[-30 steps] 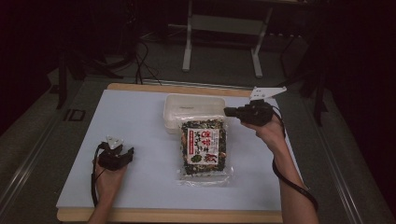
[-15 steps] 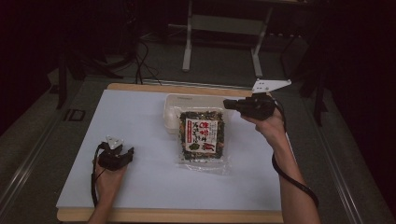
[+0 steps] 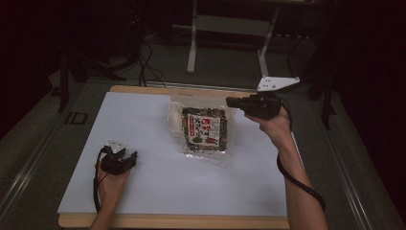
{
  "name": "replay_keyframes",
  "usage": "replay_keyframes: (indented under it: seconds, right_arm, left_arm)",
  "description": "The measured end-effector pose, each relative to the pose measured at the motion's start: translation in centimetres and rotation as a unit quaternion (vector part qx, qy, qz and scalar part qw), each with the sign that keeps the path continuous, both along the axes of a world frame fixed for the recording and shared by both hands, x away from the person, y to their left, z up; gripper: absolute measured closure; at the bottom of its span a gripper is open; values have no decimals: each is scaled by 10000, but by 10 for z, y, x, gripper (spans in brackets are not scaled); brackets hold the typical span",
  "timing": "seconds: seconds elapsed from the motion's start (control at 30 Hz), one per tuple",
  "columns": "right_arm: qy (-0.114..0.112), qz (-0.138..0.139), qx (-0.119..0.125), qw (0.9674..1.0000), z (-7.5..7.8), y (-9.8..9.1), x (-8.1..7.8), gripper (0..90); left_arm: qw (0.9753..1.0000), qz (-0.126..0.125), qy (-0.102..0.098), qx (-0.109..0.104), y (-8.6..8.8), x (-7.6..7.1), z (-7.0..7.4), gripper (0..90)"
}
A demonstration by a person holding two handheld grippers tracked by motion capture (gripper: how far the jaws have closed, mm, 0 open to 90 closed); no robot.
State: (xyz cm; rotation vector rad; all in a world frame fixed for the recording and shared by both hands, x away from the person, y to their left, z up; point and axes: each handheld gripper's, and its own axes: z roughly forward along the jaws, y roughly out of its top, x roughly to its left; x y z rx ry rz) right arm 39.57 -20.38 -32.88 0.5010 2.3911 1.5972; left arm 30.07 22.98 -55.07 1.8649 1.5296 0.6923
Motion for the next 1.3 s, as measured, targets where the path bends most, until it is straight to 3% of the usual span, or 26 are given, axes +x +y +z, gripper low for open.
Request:
replay_keyframes:
  seconds: [0.63, 1.3]
  right_arm:
    - [-143, 17, 79, 9999, 14, 4, -1, 896]
    - [-357, -137, 393, 9985, 35, 7, 1, 896]
  left_arm:
    - [10000, 3, 4, -5, 0, 0, 0, 512]
    - [10000, 25, -38, -42, 1, -1, 0, 509]
